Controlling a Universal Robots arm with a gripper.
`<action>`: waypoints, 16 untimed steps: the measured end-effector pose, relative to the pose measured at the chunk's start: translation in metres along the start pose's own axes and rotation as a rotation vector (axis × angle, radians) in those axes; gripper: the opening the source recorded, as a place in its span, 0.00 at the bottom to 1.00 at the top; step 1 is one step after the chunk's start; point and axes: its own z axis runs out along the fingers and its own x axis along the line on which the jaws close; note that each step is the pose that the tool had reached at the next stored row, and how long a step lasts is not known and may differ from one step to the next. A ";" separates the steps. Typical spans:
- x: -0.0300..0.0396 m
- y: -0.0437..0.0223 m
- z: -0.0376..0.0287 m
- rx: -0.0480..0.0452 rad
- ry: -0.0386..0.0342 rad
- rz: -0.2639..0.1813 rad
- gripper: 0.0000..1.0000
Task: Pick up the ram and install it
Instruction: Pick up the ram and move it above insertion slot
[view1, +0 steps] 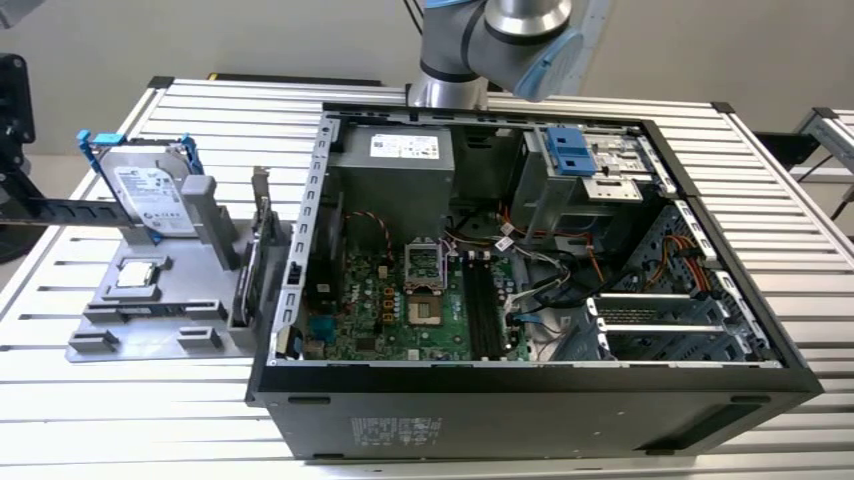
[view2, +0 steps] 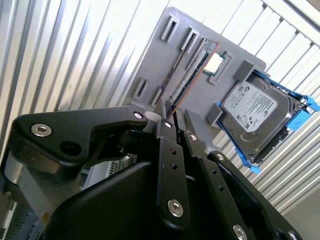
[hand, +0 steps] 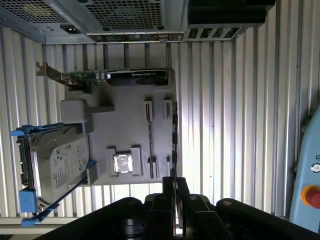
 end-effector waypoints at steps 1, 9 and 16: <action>0.0000 0.0010 0.0002 -0.0002 0.0002 0.000 0.00; 0.0003 0.0075 0.0000 -0.0002 -0.0002 0.000 0.00; 0.0006 0.0142 -0.0001 -0.0002 -0.0007 0.000 0.00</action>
